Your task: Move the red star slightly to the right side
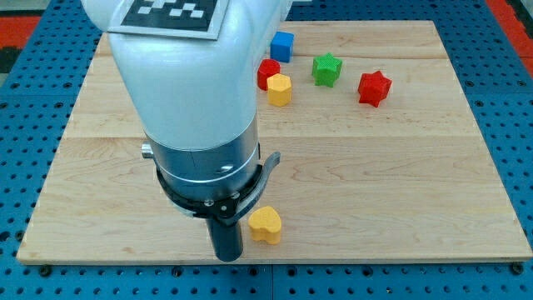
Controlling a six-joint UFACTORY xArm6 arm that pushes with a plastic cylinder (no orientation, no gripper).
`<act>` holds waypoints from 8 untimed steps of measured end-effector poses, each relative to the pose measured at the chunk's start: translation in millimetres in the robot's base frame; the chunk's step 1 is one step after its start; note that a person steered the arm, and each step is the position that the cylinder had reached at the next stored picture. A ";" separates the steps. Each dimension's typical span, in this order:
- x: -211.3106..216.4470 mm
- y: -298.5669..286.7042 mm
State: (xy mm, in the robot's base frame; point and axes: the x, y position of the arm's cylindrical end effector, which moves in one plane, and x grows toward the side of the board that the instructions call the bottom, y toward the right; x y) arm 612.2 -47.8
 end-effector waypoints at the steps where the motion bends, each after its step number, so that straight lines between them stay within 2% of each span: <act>1: 0.0 0.0; 3: 0.0 -0.4; 4: -25.7 3.0; 6: -136.5 -39.6; 7: -186.5 65.8; 8: -215.1 199.4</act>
State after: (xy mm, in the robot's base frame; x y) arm 397.1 151.7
